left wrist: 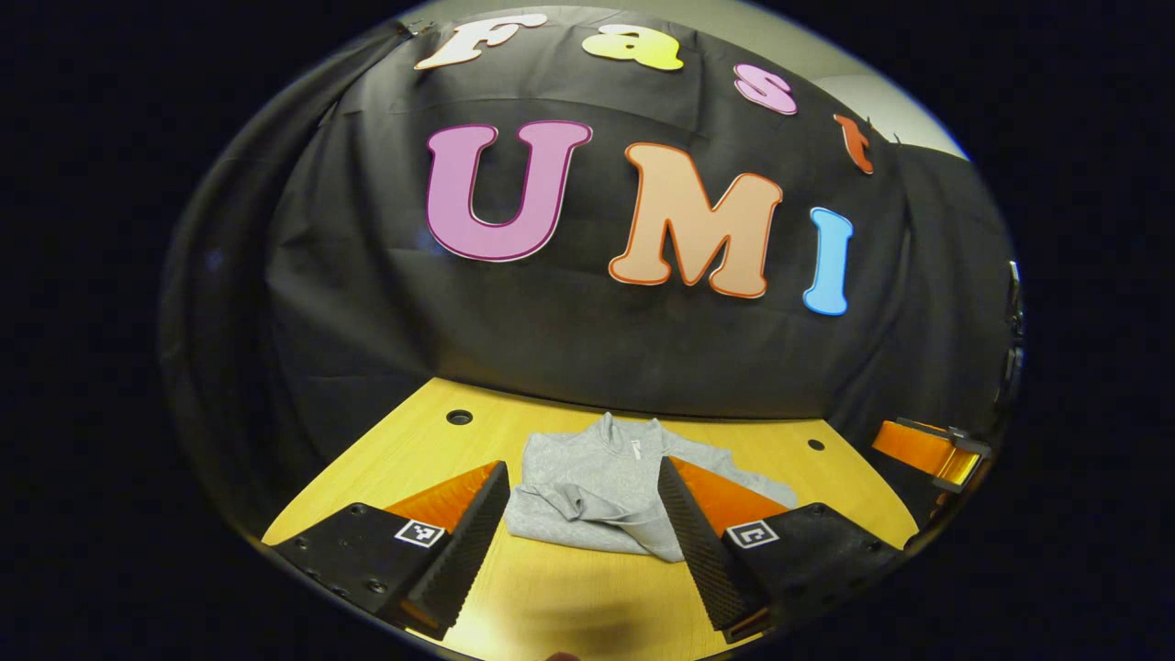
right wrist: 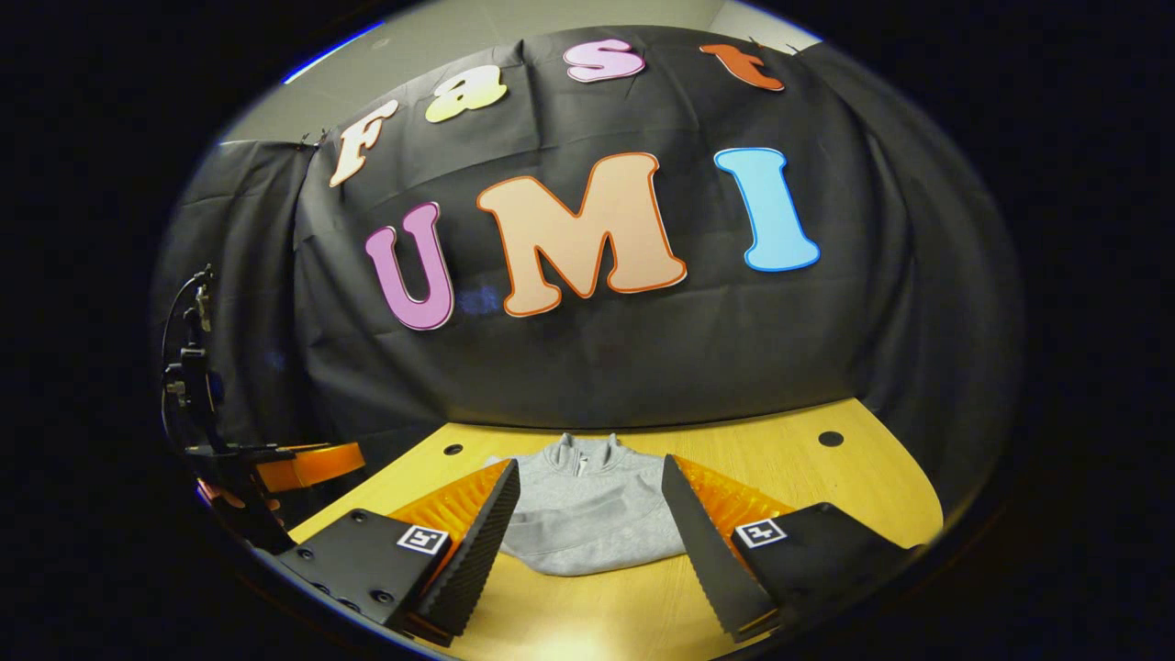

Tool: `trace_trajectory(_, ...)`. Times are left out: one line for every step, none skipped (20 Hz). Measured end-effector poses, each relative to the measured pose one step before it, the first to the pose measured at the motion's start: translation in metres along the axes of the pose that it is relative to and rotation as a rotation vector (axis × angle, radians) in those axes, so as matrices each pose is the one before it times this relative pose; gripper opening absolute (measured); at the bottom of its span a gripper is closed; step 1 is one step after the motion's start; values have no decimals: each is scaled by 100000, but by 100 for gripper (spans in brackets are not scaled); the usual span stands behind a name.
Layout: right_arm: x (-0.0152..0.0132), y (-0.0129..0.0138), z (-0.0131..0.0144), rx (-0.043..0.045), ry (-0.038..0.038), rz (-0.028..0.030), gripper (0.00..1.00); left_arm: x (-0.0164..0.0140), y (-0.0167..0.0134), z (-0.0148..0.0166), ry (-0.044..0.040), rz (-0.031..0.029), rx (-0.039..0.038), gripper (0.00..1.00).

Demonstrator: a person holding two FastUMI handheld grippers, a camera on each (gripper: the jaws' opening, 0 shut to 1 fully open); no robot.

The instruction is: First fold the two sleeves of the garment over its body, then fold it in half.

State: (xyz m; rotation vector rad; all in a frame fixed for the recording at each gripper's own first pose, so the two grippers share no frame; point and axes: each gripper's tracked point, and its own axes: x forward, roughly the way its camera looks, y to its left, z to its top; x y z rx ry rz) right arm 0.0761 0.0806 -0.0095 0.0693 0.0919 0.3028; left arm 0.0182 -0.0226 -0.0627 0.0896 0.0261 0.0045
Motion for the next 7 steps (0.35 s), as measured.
trace_trajectory(-841, 623, 11, 1869, -286, 225, 97, -794, -243, -377, 508, -586, 319, 95)
trace_trajectory(-630, 516, 29, 1144, -691, 18, 97, -595, -234, -288, 446, -600, 436, 94)
trace_trajectory(-561, 205, -87, 12, -679, -58, 97, -545, -96, -488, 623, -122, 564, 94)
trace_trajectory(-676, 262, 48, -1038, -965, -606, 97, -354, -122, -481, 624, -427, 661, 95)
trace_trajectory(-581, -139, 79, -1571, -1140, -1288, 97, -119, -150, -664, 607, -476, 455, 95)
trace_trajectory(-435, -217, 4, -1389, -860, -1157, 97, -92, -142, -642, 1081, -315, -368, 94)
trace_trajectory(-462, -59, -256, -464, -450, -955, 97, -168, -124, -881, 2128, -549, -803, 94)
